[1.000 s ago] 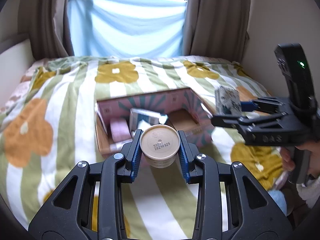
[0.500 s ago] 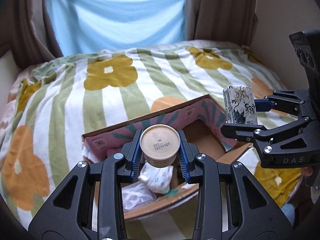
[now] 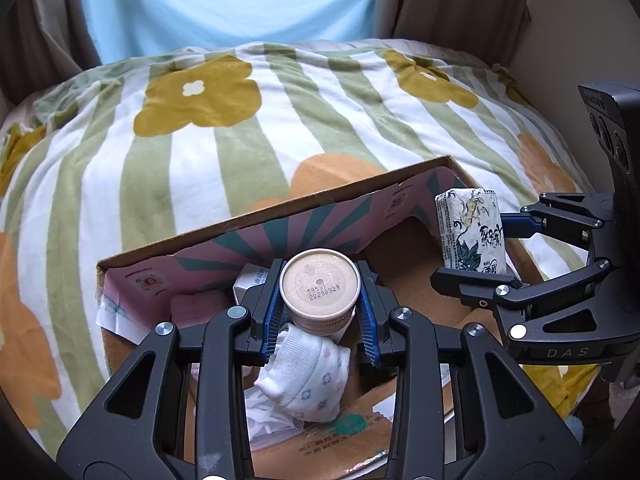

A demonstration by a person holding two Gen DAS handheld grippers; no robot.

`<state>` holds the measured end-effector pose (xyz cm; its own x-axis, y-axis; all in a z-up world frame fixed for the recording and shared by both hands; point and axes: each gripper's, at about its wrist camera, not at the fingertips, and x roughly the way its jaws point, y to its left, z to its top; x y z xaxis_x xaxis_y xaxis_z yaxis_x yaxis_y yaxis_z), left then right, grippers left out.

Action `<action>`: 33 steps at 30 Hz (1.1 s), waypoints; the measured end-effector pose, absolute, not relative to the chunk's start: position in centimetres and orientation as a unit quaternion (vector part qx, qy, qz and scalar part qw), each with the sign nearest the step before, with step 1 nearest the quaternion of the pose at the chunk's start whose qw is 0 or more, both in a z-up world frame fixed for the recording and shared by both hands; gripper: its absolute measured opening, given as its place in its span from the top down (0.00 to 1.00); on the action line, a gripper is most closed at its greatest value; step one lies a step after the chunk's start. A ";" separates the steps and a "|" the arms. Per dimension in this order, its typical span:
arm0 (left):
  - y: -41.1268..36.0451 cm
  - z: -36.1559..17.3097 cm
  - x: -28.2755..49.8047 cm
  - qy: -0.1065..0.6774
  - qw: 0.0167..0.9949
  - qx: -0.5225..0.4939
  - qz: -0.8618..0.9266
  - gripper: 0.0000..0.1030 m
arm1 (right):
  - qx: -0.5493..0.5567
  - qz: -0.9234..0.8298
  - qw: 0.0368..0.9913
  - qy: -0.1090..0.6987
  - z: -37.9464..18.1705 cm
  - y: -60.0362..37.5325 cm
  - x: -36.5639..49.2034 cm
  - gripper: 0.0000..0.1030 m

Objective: Organize objects
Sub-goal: 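Open left tool to drop the jar while right tool releases the tissue pack inside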

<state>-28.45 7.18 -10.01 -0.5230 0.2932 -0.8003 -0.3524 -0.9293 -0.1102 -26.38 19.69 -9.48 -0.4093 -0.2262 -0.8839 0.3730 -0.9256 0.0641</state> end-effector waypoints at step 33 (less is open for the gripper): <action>2.8 -7.1 -25.6 0.008 0.112 -0.435 0.893 0.00 | 0.514 -0.850 0.118 0.003 -8.1 20.5 -25.1 0.01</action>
<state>-25.58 2.75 -7.10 -0.5967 0.1932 -0.7789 -0.2080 -0.9747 -0.0825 -25.05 20.51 -8.07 -0.4441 -0.1982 -0.8737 0.2043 -0.9719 0.1167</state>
